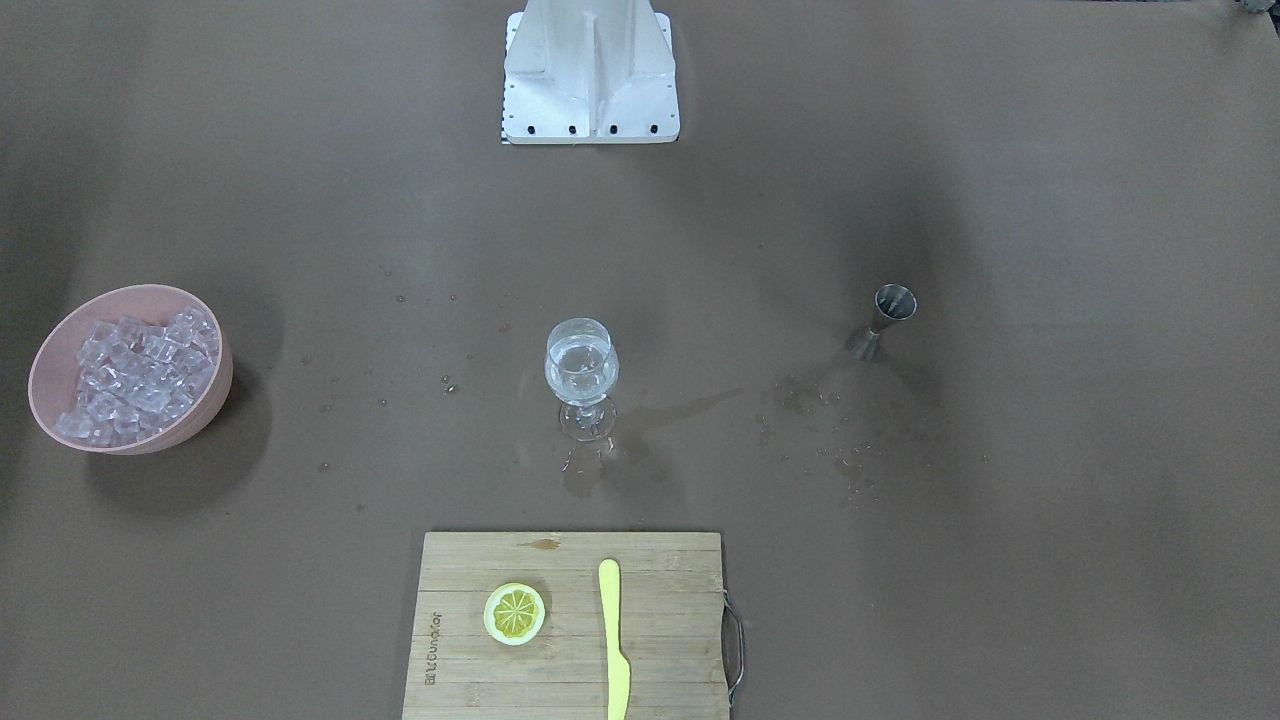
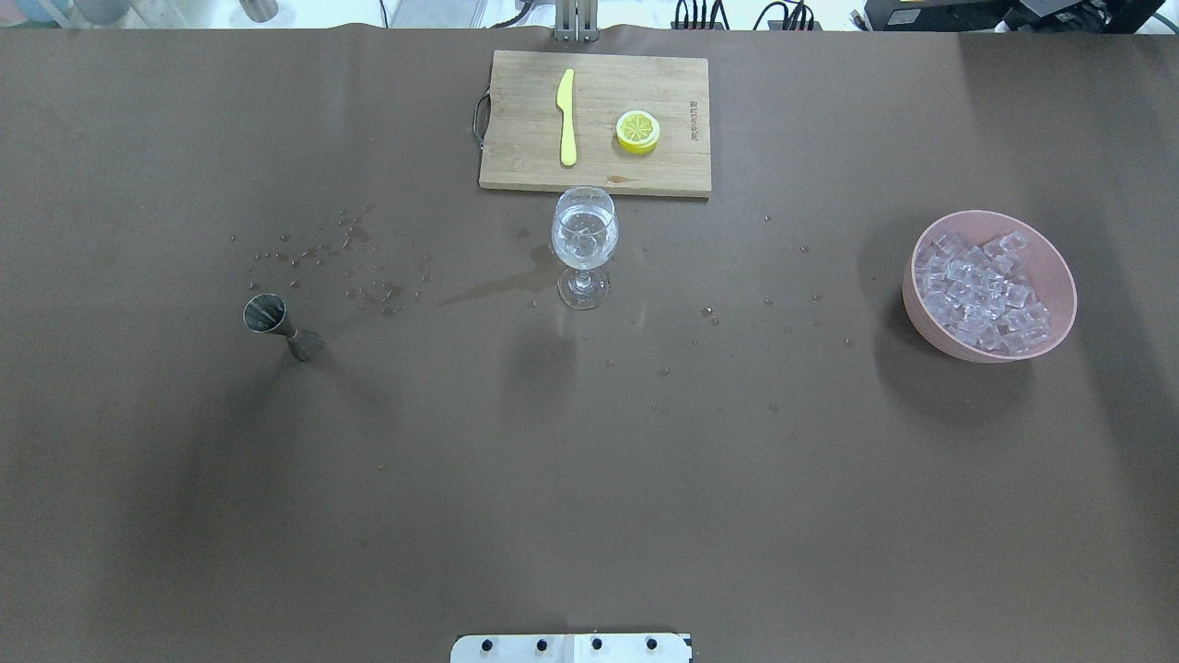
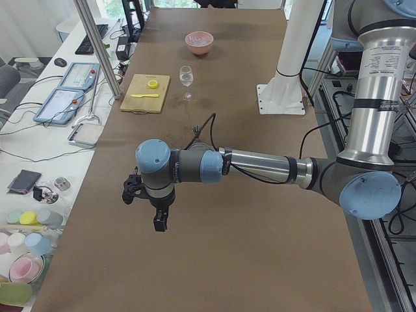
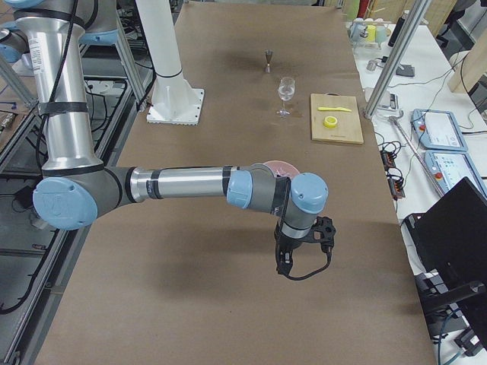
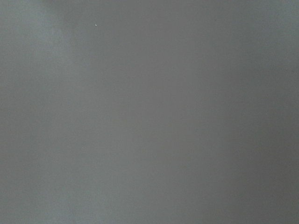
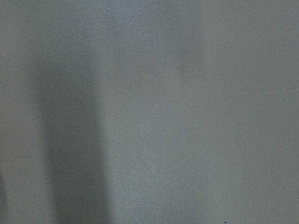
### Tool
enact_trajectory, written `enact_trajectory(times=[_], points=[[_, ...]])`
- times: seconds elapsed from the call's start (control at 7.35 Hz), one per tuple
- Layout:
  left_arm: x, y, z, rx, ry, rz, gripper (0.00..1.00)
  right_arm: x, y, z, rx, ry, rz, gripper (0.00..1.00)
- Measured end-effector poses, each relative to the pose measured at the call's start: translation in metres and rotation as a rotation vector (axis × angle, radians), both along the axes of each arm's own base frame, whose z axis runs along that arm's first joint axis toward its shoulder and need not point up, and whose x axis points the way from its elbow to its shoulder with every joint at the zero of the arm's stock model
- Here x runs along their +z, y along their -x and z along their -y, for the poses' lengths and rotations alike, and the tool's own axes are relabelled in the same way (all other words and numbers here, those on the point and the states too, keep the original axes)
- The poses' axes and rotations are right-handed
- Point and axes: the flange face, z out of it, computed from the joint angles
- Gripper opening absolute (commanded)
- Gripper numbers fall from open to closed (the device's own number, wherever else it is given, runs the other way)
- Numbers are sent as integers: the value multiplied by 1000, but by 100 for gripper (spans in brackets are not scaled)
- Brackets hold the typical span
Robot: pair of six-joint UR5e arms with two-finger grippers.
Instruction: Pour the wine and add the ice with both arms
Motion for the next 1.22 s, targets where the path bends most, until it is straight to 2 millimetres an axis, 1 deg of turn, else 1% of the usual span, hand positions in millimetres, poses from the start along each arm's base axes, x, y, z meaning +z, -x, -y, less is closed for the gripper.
enact_trajectory(times=[0.27,0.41,0.82,1.22], points=[[0,0,0,0,-1,0,98,16,9,-9,11,-29,20,100],[-1,0,0,0,-1,0,98,17,15,-10,9,-34,26,100],[-2,-1,1,3,-6,-2,98,7,26,-7,15,-36,41,100],[-2,-4,1,8,-8,-3,98,6,27,-6,14,-38,44,100]])
